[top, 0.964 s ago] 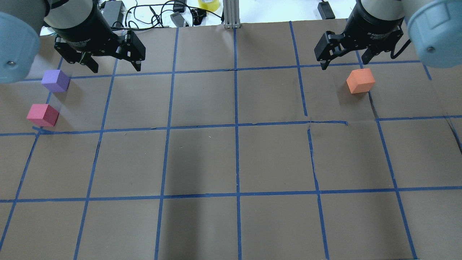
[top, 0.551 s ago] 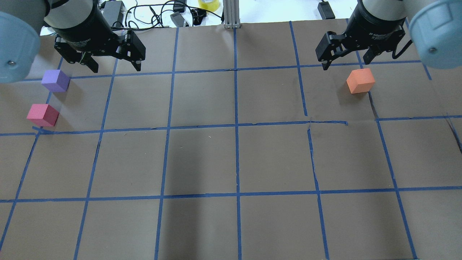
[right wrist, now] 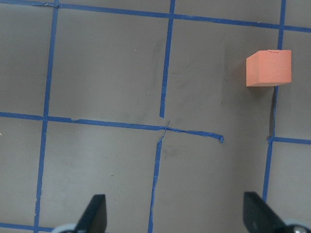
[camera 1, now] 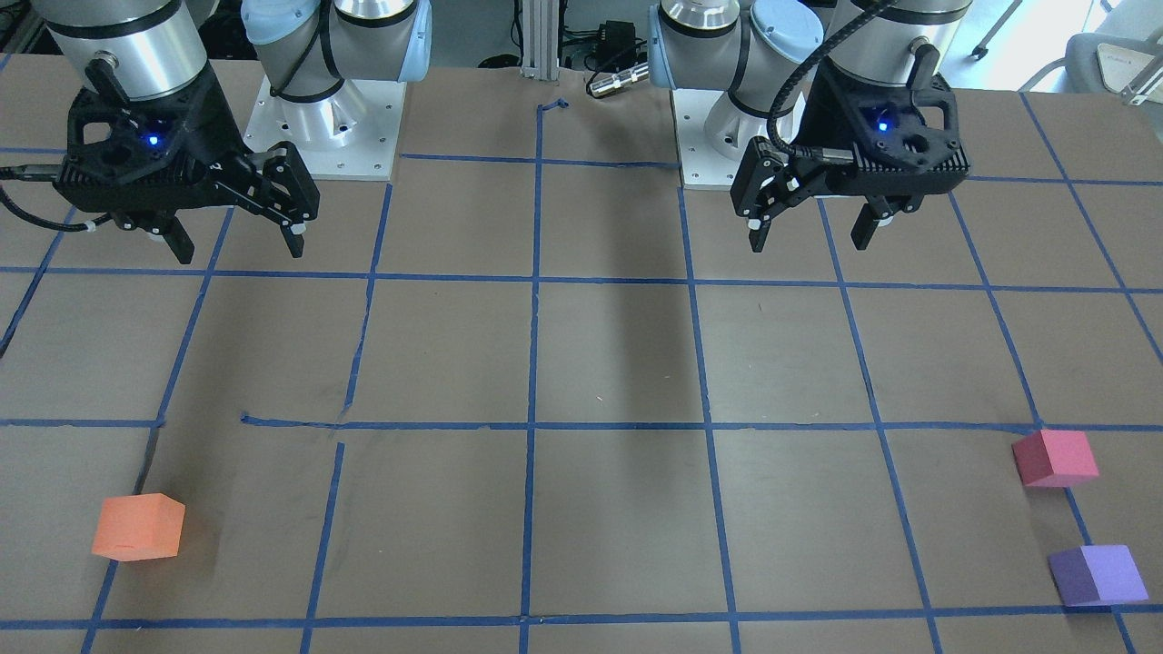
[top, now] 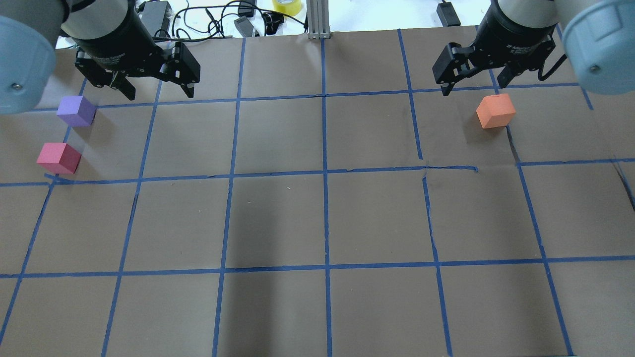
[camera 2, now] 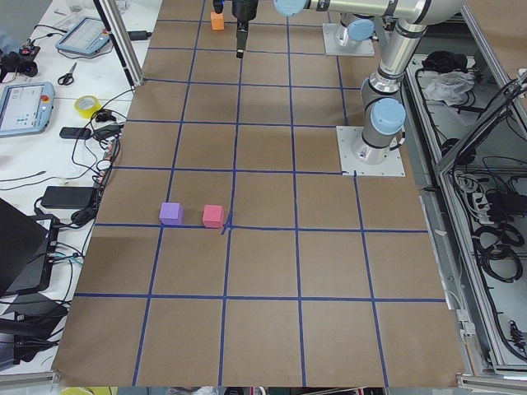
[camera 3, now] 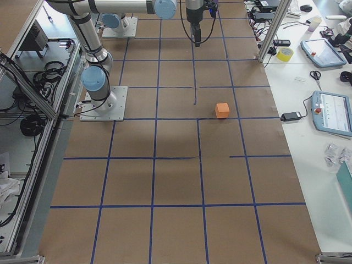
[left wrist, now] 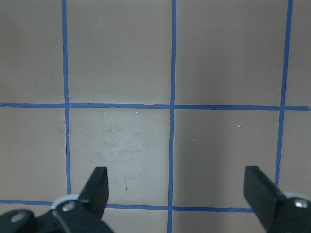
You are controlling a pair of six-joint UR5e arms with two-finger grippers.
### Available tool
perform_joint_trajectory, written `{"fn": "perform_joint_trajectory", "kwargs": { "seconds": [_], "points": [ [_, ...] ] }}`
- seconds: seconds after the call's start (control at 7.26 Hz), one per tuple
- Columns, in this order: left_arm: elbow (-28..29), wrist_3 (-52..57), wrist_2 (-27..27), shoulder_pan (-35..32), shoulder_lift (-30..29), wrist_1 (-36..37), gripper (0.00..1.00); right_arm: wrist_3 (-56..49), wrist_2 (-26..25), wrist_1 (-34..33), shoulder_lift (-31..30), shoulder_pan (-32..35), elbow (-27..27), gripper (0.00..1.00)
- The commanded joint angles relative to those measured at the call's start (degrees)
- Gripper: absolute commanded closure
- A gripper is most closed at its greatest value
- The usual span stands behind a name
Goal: Arrange blocks in a line
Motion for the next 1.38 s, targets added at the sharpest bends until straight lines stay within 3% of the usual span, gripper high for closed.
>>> {"fn": "perform_joint_trajectory", "kwargs": {
  "seconds": [0.0, 0.69, 0.96, 1.24],
  "points": [
    [-0.07, -0.04, 0.00, 0.00, 0.00, 0.00, 0.00, -0.07, -0.29, 0.01, 0.59, -0.02, 0.00, 0.00],
    [0.01, -0.04, 0.00, 0.00, -0.09, 0.00, 0.00, -0.24, -1.69, -1.04, 1.12, -0.55, 0.00, 0.00],
    [0.01, -0.04, 0.00, 0.00, 0.00, 0.00, 0.00, -1.99, -1.44, -3.05, 5.41, -6.40, -0.09, 0.00],
    [0.01, -0.04, 0.00, 0.00, 0.00, -0.09, 0.00, -10.06, -1.08, -9.45, 10.77, -11.61, -0.18, 0.00]
  ]
}}
